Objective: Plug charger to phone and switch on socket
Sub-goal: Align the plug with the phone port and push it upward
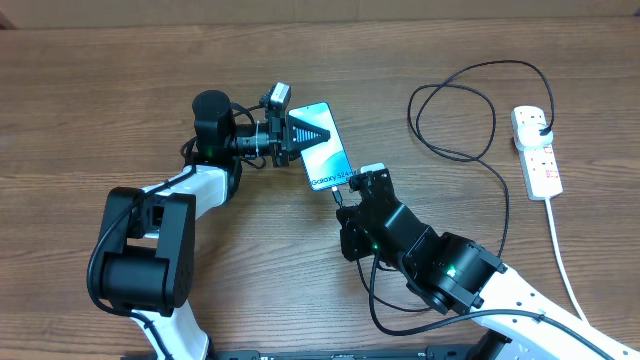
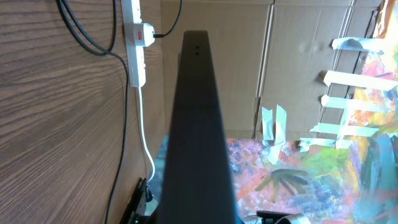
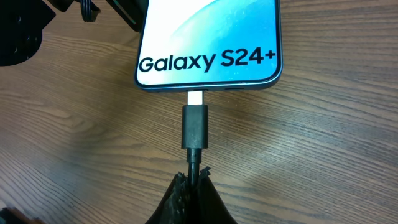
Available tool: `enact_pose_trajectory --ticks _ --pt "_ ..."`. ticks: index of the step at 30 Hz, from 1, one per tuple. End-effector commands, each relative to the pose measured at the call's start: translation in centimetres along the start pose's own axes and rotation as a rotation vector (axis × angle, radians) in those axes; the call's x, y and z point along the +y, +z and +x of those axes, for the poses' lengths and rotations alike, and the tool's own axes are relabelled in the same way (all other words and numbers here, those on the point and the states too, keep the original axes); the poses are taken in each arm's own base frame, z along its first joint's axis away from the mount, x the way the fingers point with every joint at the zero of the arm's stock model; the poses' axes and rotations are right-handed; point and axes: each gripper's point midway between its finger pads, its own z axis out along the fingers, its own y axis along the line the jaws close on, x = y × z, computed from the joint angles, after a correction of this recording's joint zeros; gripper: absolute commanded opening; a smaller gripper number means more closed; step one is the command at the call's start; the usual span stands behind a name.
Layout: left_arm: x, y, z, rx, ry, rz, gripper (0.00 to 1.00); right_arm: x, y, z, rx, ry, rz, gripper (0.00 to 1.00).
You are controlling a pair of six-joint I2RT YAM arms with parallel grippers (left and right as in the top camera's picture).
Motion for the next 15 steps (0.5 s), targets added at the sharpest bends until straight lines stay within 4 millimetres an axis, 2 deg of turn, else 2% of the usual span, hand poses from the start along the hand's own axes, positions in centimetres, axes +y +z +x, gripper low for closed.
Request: enact_pose_trajectory --ticks 1,15 --pt "-0.78 0.05 -0.41 0.000 0.018 0.006 0.04 0.33 -0.54 -0.46 -0.024 -0.006 -0.012 0.04" --pt "-0.84 0.07 0.17 0.034 -0.018 0.009 0.04 0.10 -0.40 -0.69 -0.036 -0.005 0.003 0.04"
